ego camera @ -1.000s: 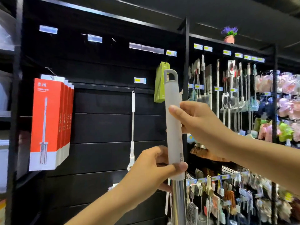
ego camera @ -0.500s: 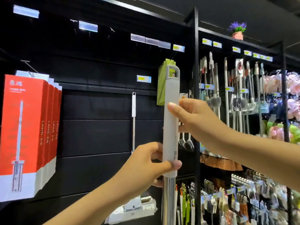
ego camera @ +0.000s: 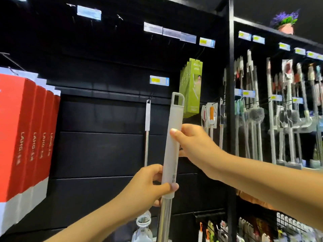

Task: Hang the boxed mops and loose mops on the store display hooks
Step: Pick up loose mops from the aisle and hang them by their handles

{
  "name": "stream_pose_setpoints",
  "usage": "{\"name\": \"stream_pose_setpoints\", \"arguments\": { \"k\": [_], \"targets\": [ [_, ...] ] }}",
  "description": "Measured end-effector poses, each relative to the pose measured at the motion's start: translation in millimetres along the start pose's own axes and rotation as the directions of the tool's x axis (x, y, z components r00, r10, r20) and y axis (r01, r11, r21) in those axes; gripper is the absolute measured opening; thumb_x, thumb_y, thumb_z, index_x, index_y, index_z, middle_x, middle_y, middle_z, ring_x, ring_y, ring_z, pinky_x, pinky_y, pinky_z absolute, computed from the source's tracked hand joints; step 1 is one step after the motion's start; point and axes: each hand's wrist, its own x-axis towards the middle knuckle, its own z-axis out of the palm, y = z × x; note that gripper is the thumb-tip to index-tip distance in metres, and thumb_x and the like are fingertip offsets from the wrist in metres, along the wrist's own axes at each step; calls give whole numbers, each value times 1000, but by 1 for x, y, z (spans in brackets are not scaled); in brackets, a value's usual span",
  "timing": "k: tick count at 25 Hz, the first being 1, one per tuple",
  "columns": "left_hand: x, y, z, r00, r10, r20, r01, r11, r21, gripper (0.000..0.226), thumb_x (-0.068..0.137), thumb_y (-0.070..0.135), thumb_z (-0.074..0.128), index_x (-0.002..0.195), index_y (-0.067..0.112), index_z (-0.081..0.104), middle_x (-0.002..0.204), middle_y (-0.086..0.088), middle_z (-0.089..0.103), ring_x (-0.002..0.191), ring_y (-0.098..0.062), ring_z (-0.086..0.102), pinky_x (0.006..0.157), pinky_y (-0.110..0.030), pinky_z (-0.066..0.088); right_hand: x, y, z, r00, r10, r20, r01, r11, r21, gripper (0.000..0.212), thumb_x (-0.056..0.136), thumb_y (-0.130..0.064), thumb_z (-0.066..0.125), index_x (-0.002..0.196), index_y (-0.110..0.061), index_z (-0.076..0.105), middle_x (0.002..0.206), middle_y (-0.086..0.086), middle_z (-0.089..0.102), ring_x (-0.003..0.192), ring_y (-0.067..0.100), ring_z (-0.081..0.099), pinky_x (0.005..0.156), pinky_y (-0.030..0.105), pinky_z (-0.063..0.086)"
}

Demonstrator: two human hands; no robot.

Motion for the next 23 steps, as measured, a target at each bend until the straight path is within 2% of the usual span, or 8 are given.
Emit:
{"name": "stream_pose_setpoints", "arguments": {
  "k": [6,12,15,17,19,21,23],
  "targets": [
    [84,-39,22,999,-19,-50,20,1000,23,28,81,37,75,100,41,56,93,21,66,86,10,66,61,-17,56,78,64,-16,996,-63,62,65,998,-19,32,98,-35,49,124,-17,53,115,3,62,108,19,61,96,45,52],
    [143,-75,44,991,-73,-111,73,997,-7,29,81,36,75,102,40,55,96,18,66,86,9,66,63,-19,57,142,122,-18,987,-110,118,117,992,-54,23,98,-37,50,112,-21,56,106,1,64,99,15,63,88,39,55],
    [174,-87,42,985,-118,-130,115,993,-29,29,81,33,76,100,38,55,99,14,66,86,-4,70,65,-23,60,174,144,-8,981,-143,128,146,989,-16,15,98,-37,48,102,-25,57,100,-1,65,93,13,63,80,32,55],
    [195,-92,37,981,-151,-124,146,988,-49,31,81,29,76,105,33,57,104,8,66,92,-13,69,73,-31,62,194,154,1,980,-158,117,159,987,5,14,99,-36,47,103,-27,56,97,-6,63,89,9,62,69,22,51],
    [219,-98,29,981,-157,-114,151,987,-60,35,83,27,75,114,24,59,109,1,66,98,-18,69,78,-38,62,217,163,12,982,-170,80,170,985,11,18,99,-36,46,110,-25,55,96,-8,61,87,8,61,63,17,47],
    [242,-104,19,984,-140,-107,135,990,-49,37,84,27,74,116,21,59,109,-2,66,98,-19,69,77,-37,62,239,168,21,982,-186,32,186,982,16,25,100,-35,46,115,-19,57,96,-4,61,87,11,62,66,22,51],
    [264,-112,7,992,-88,-91,81,994,-74,35,83,27,75,115,20,62,106,-2,69,93,-17,72,74,-34,62,262,170,28,980,-196,-22,197,979,49,26,100,-33,46,109,-12,61,96,7,64,90,22,64,75,38,57]
  ]
}}
